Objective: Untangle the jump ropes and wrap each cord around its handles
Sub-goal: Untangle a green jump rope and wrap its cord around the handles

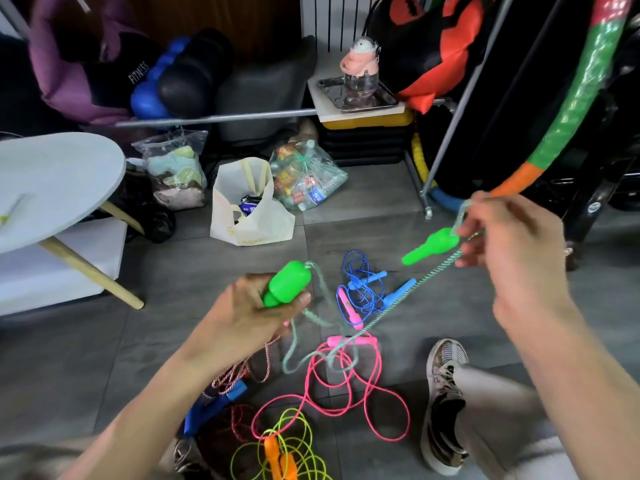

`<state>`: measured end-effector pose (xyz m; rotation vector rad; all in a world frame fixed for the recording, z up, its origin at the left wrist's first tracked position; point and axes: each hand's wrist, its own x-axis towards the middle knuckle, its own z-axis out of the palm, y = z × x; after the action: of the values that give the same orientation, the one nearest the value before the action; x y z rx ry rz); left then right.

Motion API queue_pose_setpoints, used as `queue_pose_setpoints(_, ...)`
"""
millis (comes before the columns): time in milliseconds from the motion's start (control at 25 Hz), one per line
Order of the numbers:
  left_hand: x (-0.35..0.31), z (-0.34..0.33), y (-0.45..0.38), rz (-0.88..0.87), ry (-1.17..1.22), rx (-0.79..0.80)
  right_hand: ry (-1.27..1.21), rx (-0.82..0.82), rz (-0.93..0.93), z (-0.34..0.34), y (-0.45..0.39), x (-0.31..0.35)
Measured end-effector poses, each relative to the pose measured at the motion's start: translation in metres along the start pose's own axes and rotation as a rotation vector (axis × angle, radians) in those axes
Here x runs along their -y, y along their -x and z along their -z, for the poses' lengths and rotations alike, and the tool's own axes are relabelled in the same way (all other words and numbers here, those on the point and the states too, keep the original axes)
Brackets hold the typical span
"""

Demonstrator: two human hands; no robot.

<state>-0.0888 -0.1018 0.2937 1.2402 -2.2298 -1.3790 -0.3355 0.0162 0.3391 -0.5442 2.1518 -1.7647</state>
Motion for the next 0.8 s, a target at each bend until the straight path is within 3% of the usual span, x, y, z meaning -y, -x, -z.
queue_pose_setpoints(80, 0.000, 0.003, -0.001, -0.160, -0.131, -0.142, 0.685, 0.055, 0.191, -0.001, 0.004, -0.008)
queue_pose_setpoints(120, -0.002, 0.004, -0.001, -0.231, -0.111, -0.180, 0.886, 0.152, 0.233, -0.006, 0.010, -0.008)
queue_pose_setpoints(160, -0.005, 0.004, 0.000, -0.287, -0.070, -0.190, 0.907, 0.309, 0.232, -0.012, 0.016, -0.010)
queue_pose_setpoints(280, -0.021, 0.003, 0.007, -0.364, 0.119, -0.096, 0.453, 0.908, 0.173, -0.045, 0.046, -0.020)
queue_pose_setpoints(400, -0.030, 0.005, 0.009, -0.320, 0.597, -0.066, 0.376, 1.267, 0.059, -0.070, 0.072, -0.036)
queue_pose_setpoints(480, -0.030, 0.016, 0.005, -0.240, 0.803, -0.131, 0.411, 1.311, 0.072, -0.077, 0.087, -0.047)
queue_pose_setpoints(600, -0.030, 0.025, 0.007, -0.185, 0.808, 0.004, 0.375, 0.850, 0.191, -0.083, 0.099, -0.056)
queue_pose_setpoints(640, -0.030, 0.024, 0.010, -0.186, 0.772, 0.087, 0.354, 0.781, 0.221, -0.084, 0.100, -0.055)
queue_pose_setpoints(680, -0.030, 0.023, 0.012, -0.187, 0.761, 0.149, 0.343, 0.845, 0.195, -0.085, 0.098, -0.052)
queue_pose_setpoints(720, -0.030, 0.021, 0.013, -0.186, 0.777, 0.174, 0.315, 1.007, 0.136, -0.085, 0.094, -0.048)
queue_pose_setpoints(800, -0.026, 0.018, 0.009, -0.139, 0.832, 0.122, 0.216, 1.302, -0.035, -0.081, 0.090, -0.041)
